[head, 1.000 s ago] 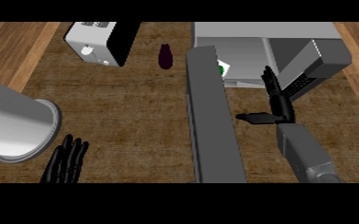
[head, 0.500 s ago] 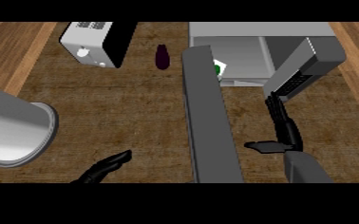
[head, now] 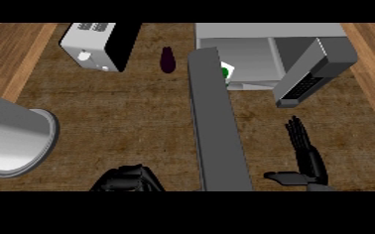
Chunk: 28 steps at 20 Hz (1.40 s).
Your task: Pick up the milk, place it into the microwave and close the microwave
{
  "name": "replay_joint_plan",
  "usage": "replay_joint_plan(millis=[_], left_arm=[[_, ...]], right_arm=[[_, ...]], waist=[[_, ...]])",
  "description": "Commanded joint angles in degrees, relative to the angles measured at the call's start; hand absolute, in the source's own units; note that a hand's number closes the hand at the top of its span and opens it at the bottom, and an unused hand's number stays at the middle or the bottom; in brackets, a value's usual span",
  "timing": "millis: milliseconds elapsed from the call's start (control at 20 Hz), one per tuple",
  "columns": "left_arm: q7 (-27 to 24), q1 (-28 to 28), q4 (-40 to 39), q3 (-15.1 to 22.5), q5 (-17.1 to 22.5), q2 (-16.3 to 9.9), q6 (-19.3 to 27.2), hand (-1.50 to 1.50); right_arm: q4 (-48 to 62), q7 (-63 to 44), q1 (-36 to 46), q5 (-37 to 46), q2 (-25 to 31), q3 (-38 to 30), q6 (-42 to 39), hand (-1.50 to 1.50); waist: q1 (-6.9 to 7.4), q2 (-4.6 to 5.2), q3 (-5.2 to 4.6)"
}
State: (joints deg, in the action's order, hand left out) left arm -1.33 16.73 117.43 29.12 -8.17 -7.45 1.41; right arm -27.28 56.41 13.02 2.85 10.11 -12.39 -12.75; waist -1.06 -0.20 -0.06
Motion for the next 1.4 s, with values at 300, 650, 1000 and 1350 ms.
replay_joint_plan(millis=[300, 650, 1000, 1350], left_arm=[[4.2, -12.7, -13.3, 5.4, -2.4, 3.0, -5.9, 1.50], [5.0, -21.1, -24.2, 8.4, -3.3, 7.3, -5.8, 1.50], [5.4, -36.4, -38.9, 17.3, 1.4, 7.4, 6.4, 1.50], [7.2, -43.2, -45.7, 24.8, 11.2, 7.4, 13.2, 1.50]], right_arm=[[-10.7, 3.0, -11.1, -4.5, 5.0, 1.1, -10.3, -1.50], [-21.4, 1.0, -18.8, -8.4, 5.7, 3.2, -12.8, -1.50], [-32.1, -0.9, -22.7, -11.2, 7.1, 6.8, -14.9, -1.50], [-43.0, -5.2, -23.2, -17.0, 9.0, 9.6, -17.6, -1.50]], waist=[[0.07, 0.19, 0.07], [0.01, 0.14, 0.03], [-2.61, 0.38, -0.03], [-5.21, 0.57, -0.11]])
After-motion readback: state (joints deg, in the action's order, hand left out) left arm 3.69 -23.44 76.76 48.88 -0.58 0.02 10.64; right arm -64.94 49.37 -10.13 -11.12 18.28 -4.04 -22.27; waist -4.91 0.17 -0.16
